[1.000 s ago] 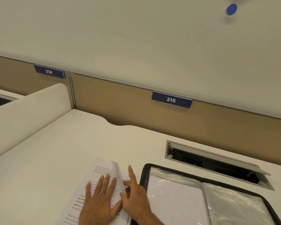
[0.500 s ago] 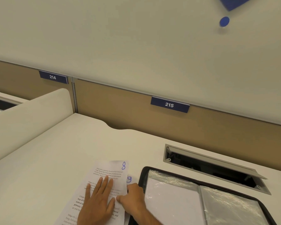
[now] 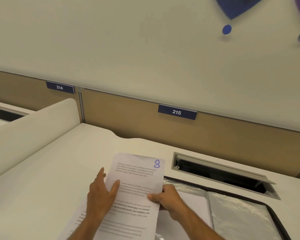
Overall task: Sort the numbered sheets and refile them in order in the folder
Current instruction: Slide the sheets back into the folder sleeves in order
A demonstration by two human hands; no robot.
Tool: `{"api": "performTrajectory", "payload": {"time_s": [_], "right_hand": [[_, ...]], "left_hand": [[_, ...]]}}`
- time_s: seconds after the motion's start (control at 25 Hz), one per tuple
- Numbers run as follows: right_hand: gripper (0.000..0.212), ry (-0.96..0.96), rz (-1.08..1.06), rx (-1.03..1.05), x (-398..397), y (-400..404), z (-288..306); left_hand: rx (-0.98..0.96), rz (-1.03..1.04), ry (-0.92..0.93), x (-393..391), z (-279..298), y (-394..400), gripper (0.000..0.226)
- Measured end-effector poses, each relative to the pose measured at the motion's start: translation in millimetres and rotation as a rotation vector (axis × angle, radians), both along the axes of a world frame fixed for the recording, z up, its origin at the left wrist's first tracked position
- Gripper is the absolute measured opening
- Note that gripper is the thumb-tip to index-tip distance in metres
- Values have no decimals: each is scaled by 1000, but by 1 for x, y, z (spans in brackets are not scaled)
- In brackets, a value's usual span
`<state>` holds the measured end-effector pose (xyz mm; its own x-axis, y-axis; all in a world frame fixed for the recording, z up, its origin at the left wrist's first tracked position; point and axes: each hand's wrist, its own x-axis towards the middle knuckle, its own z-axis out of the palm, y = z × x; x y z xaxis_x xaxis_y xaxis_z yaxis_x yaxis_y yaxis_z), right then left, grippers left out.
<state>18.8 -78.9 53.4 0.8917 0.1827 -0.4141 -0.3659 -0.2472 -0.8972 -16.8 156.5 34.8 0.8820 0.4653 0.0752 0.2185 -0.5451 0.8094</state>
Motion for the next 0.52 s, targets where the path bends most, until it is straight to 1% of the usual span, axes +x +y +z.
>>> {"api": "performTrajectory", "payload": {"time_s": [0.12, 0.2, 0.28, 0.36, 0.44, 0.52], "right_hand": [[26, 4, 2, 29, -7, -49, 19], [27, 2, -20, 32, -13, -82, 28], [28, -1, -64, 36, -20, -111, 33], [28, 7, -117, 52, -30, -136, 34], [29, 18, -141, 49, -40, -157, 32], [31, 11, -162, 53, -50, -177, 26]], "left_hand": [[-395, -121, 77, -8, 28, -23, 78], [-577, -259, 123, -12, 33, -44, 69], [-642, -355, 136, -14, 32, -68, 64], [-664, -386, 104, -15, 28, -96, 61], [-695, -386, 57, -17, 26, -125, 56], [-676, -371, 29, -18, 22, -154, 54]]}}
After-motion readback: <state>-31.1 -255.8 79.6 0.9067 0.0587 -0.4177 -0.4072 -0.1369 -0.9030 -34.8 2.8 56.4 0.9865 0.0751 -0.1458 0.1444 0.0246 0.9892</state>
